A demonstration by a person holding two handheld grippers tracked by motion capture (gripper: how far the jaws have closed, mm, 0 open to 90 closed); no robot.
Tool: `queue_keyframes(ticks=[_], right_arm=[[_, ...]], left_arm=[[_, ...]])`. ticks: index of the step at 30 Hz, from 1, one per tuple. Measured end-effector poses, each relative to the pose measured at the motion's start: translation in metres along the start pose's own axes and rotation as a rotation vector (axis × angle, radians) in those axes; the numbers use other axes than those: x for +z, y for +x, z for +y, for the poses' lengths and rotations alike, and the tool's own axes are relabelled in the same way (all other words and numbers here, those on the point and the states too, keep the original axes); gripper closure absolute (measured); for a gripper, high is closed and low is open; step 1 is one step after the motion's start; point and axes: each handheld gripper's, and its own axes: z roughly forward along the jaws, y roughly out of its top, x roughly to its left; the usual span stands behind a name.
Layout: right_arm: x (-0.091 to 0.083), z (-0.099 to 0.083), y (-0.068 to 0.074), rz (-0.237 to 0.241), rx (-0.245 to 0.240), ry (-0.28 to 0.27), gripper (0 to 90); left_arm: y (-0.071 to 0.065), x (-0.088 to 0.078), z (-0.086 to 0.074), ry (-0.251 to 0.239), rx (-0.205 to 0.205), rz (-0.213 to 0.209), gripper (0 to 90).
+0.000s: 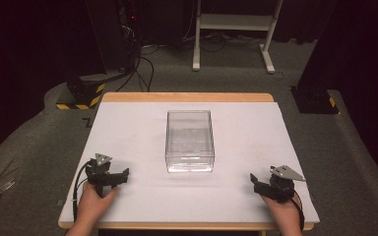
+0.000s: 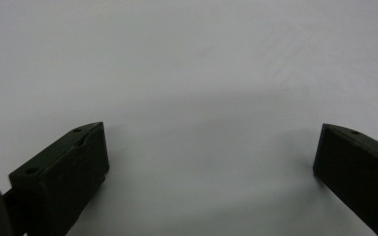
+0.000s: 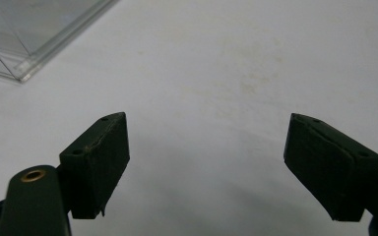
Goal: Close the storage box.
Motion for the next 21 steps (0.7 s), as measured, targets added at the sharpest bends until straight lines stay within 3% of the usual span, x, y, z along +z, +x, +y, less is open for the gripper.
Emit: queue_keyframes(ticks=[5,10,21], right_arm=[[0.0044,-0.0053,-0.0035,-0.002,0.013,0.055,18.0],[0.0064,-0.0053,0.0002,-0.018,-0.024,0.071,21.3],[0.0080,-0.0048,0.0008,-0.012,-0.035,0.087,22.0]], left_arm=[[0.0000,0.0000,0.0000,0.000,0.000,0.000,0.6],[0.0000,-0.0001,-0.0001,0.000,0.002,0.001,0.6],[-0.0001,-0.0001,-0.0001,0.000,0.001,0.001,0.7]])
